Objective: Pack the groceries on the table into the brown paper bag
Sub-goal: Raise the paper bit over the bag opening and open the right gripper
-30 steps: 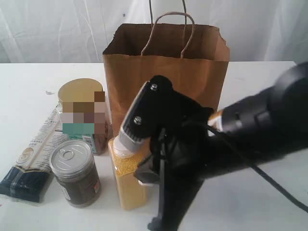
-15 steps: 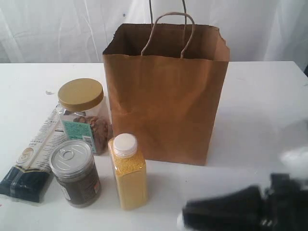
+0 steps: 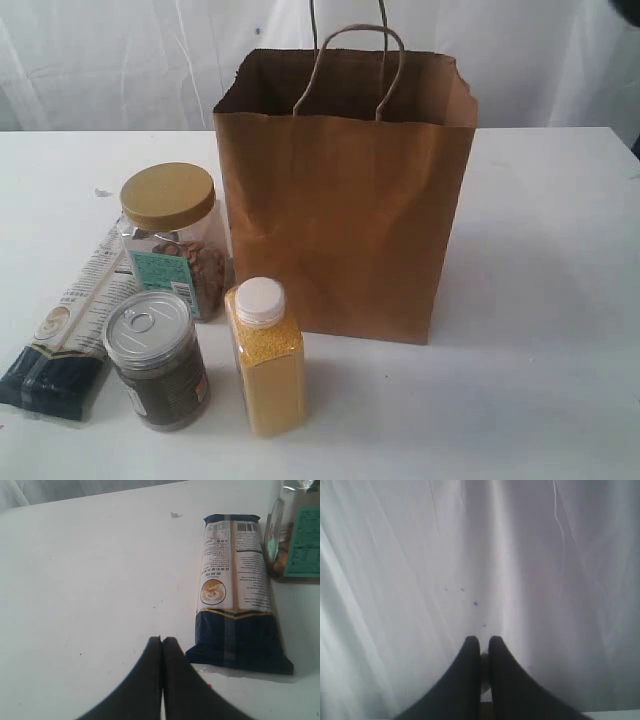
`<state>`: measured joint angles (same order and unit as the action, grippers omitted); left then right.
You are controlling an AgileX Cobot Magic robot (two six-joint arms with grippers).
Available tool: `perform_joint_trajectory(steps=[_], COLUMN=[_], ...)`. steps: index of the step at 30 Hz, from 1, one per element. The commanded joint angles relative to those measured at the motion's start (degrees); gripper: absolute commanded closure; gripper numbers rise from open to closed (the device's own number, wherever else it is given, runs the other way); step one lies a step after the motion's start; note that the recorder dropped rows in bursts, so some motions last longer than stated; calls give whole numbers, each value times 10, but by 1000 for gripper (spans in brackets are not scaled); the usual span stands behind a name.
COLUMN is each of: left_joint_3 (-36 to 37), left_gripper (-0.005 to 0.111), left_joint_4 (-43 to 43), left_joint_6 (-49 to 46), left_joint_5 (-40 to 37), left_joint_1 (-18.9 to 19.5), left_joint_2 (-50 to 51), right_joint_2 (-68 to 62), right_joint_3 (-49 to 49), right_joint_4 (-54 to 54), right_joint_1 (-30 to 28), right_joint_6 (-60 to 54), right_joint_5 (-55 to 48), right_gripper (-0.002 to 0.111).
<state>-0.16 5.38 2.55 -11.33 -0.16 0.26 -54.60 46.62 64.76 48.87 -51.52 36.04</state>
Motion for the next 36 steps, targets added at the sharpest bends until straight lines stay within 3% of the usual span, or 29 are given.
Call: perform_joint_trajectory(steps=[1,2,10,13,17,23,28,36], left_joint_3=[2,2,2,2,2,2,2,2], left_gripper=[107,107,107,107,107,107,107,107], left_joint_4=[-1,-1,-1,-1,-1,-1,-1,-1], left_joint_6=[1,1,1,1,1,1,1,1], left_joint_5=[2,2,2,2,2,2,2,2], left_joint_1=[1,1,1,1,1,1,1,1], left_joint_2=[-3,-3,-3,-3,-3,-3,-3,-3], right_joint_2=[-139,-166,-227,-250,-254,-254,-255,-255], right_joint_3=[148,180,186,177,177,177,177,177], right_joint_4=[298,352,352,352,352,352,352,352], right_joint_1=[-76,-90,-90,-103,-106,-106,-106,-106], right_joint_6=[-418,-515,-535,-685,-688,-657,-656,-652], right_joint_5=[-93,-111,-88,-23,-14,-123,-126,-122], right_gripper=[108,108,108,108,108,108,107,84])
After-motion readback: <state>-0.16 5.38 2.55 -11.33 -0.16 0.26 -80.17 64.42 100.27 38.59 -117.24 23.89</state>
